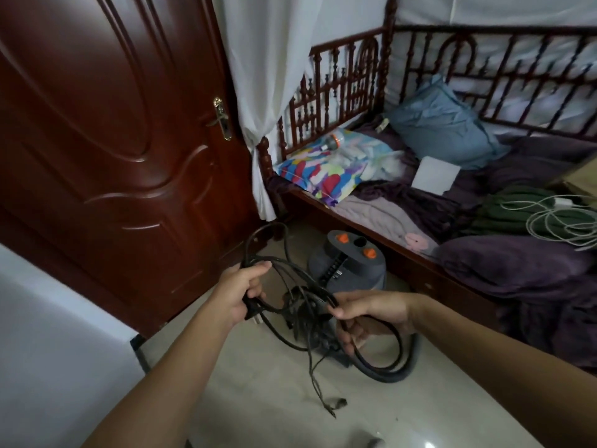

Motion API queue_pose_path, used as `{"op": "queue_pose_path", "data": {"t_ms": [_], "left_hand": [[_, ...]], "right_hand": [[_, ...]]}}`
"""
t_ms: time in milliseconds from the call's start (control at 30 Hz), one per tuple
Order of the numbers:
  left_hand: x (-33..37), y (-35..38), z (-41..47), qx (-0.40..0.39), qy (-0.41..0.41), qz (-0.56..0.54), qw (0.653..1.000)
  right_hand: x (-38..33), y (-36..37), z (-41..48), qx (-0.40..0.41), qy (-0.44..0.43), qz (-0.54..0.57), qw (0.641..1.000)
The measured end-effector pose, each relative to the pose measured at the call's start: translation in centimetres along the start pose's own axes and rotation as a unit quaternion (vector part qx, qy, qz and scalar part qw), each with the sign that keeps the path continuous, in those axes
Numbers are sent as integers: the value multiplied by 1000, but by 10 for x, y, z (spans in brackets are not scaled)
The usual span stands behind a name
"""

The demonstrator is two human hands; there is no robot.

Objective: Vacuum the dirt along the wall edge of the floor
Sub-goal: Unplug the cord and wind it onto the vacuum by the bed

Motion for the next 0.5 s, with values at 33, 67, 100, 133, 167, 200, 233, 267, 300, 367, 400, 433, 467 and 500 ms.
{"op": "queue_pose_path", "data": {"t_ms": [33,67,100,133,167,200,233,267,300,367,400,433,467,500], "left_hand": [[3,2,5,5,-6,-4,1000],[5,5,10,14,-11,-7,1000],[7,8,15,24,-17,-10,1000],[8,11,19,36,-22,-11,999],[11,14,23,49,-25,-10,998],[14,17,28,61,-27,-7,998],[18,20,33,70,-31,-4,997],[23,22,38,77,-35,-3,996],[28,25,44,82,-39,-3,996],[40,32,55,92,-40,2,995],[45,37,60,95,-39,4,995],[49,43,64,97,-38,4,995],[52,49,68,99,-34,4,994],[55,56,70,102,-30,5,994]], "right_hand": [[-2,-5,3,22,4,-42,999],[-6,-11,6,46,0,-93,995],[-12,-18,10,65,-15,-125,990],[-16,-23,14,73,-34,-133,988],[-17,-29,18,77,-42,-107,990],[-17,-35,21,77,-40,-57,995],[-16,-40,24,63,-36,2,997],[-14,-46,26,47,-37,53,997],[-13,-53,28,41,-43,95,994],[-14,-65,31,44,-59,136,988],[-17,-71,33,60,-64,122,989],[-19,-77,35,89,-66,78,991],[-23,-84,36,128,-64,22,989],[-25,-93,38,163,-66,-22,984]]}}
Point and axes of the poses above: each hand's wrist, its own z-axis towards the middle knuckle, its own y-axis out of the palm, x = y × z, the point moved 2 cm from there along z, towards the middle knuckle, and after that the axes turned 2 degrees about -y, right-handed, at the moved point
